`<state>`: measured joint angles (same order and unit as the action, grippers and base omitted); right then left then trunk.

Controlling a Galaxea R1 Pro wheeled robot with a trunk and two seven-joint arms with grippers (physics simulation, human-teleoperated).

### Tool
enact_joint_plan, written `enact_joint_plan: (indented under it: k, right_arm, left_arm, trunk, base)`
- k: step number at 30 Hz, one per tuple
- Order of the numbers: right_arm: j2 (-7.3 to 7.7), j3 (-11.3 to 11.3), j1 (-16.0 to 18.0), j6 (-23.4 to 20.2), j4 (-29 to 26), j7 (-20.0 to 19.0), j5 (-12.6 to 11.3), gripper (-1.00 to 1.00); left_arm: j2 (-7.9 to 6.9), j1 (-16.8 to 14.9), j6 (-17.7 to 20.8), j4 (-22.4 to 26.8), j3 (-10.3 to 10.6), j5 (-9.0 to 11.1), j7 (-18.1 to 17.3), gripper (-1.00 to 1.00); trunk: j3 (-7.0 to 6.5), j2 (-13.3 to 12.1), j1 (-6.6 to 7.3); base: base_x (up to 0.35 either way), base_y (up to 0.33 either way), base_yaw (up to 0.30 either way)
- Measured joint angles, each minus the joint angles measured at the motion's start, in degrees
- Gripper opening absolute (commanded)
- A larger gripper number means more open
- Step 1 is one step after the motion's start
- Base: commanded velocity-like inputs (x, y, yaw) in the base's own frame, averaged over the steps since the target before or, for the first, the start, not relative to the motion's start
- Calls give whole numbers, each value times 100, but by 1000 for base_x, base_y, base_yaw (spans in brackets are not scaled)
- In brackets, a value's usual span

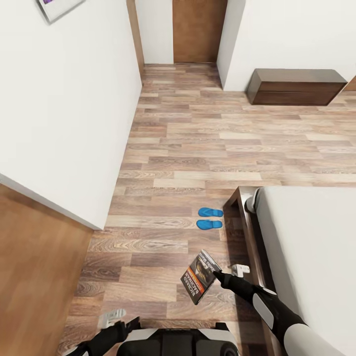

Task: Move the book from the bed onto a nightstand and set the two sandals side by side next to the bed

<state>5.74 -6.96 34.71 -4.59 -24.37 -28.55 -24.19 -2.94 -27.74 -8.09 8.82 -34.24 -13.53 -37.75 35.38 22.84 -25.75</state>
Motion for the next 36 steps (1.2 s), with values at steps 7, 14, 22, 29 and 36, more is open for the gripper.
enact_joint_plan:
  k: [7,14,22,29,36]
  right_arm:
    - [0,0,0,0,0,3,0,-100]
    - [1,9,0,-1,-27,4,-3,-100]
    - [24,17,0,-1,-69,4,-4,-100]
    - [58,18,0,0,-68,1,-8,-100]
    - [62,17,-1,-1,-79,-5,-9,-100]
  left_arm:
    - [-5,0,1,0,7,-1,-184,100]
    - [-5,0,-7,2,3,-1,-183,100]
    - [-14,0,-8,9,3,7,-161,100]
    - [-14,0,-8,9,3,8,-157,100]
    - [-6,0,-8,9,3,8,-157,100]
  trunk:
    - [-66,0,0]
    - [-131,0,0]
    - [-206,0,0]
    - [-268,0,0]
    - [-302,0,0]
  base:
    - [0,0,0]
    - [0,0,0]
    - [0,0,0]
    - [0,0,0]
    - [0,0,0]
